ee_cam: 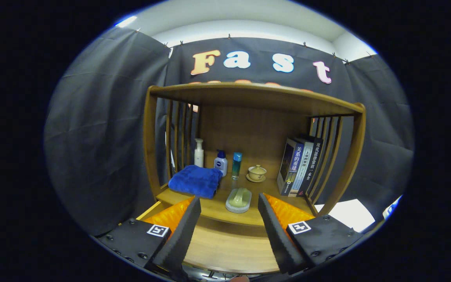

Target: Pull open the drawer, take out the items inside it, and place them on the countertop above the cabinet.

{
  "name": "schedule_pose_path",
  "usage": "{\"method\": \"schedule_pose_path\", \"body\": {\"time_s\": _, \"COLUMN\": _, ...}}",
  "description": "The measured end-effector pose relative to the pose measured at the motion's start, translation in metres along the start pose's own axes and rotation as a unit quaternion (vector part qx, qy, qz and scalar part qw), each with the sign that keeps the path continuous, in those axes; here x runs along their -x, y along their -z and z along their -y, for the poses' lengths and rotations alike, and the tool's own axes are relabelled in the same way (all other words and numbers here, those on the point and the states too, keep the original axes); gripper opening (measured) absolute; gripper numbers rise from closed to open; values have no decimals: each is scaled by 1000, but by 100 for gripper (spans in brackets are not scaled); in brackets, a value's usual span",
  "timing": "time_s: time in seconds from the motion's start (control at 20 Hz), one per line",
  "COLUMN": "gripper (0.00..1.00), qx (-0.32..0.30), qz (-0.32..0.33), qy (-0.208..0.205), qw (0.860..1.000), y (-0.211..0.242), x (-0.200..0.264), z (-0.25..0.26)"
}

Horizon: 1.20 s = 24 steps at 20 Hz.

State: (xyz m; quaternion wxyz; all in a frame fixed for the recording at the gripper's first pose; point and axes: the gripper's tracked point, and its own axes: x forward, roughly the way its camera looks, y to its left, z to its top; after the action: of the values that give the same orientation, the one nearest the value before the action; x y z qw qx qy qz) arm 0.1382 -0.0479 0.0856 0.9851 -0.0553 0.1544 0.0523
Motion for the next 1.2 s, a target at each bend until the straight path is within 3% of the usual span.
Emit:
{"method": "schedule_pose_path", "body": {"time_s": 0.4, "gripper": 95, "qx": -23, "qz": 39, "qy": -13, "qw": 999, "y": 55, "x": 57, "z": -35}}
{"method": "schedule_pose_path", "body": {"time_s": 0.85, "gripper": 95, "qx": -34, "qz": 59, "qy": 46, "qw": 997, "y": 129, "x": 55, "z": -47}}
{"method": "schedule_pose_path", "body": {"time_s": 1.2, "gripper": 95, "qx": -25, "qz": 73, "qy": 53, "qw": 996, "y": 168, "x": 57, "z": -68}}
